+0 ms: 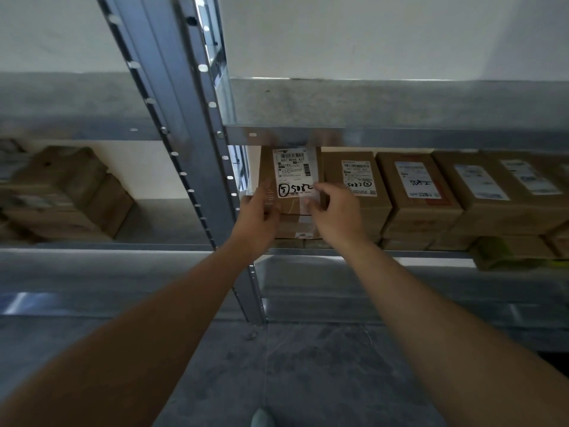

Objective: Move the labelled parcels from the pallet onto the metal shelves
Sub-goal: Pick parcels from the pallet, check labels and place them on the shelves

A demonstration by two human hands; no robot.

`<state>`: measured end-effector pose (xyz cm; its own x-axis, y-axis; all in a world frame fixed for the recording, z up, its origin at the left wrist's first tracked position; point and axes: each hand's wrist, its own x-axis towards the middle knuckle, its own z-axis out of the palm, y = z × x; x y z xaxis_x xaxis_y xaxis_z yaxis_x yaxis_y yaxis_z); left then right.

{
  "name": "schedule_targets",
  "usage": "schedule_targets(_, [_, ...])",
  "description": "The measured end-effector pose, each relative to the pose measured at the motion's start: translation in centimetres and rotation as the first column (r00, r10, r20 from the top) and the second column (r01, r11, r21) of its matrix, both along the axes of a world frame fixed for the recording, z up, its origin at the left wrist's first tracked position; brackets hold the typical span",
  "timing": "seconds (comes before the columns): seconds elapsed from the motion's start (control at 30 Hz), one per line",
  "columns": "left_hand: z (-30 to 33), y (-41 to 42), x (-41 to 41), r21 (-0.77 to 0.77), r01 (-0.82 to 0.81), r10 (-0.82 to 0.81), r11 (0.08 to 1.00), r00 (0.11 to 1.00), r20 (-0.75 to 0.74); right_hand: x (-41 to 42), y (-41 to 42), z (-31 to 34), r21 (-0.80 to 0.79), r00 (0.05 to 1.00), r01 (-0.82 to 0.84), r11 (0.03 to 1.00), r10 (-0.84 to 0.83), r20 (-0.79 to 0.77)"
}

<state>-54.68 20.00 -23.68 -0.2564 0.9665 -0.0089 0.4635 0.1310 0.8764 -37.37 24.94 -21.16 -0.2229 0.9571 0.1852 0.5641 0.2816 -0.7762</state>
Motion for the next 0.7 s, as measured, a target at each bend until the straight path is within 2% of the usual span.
schedule_targets(0.13, [1.7, -2.4, 0.9, -0.05, -0.043, 0.04, 0.998, 0.997, -0.062, 1.1, -1.7, 0.7, 0.026, 0.999, 0.001, 1.0, 0.0, -0.035])
schedule_targets(0.3, [3.4, -5.5, 2.0, -0.038, -0.047, 0.043, 0.998, 0.994, -0.101, 2.7, -4.4, 1.3, 0.002, 0.996, -0.055, 0.998, 0.055, -0.076])
schedule_targets(0.47, [3.9, -8.1, 3.7, -0.039, -0.048, 0.042, 0.998, 0.989, -0.143, 4.6, -6.5, 1.3, -0.035, 0.994, -0.093, 0.995, 0.091, -0.056])
schedule_targets(0.7, [4.8, -10.2, 5.6, -0.032, -0.014, 0.008, 0.999, 0.984, -0.18, 6.3, -8.7, 2.2, 0.002, 0.996, -0.085, 0.996, 0.085, -0.02])
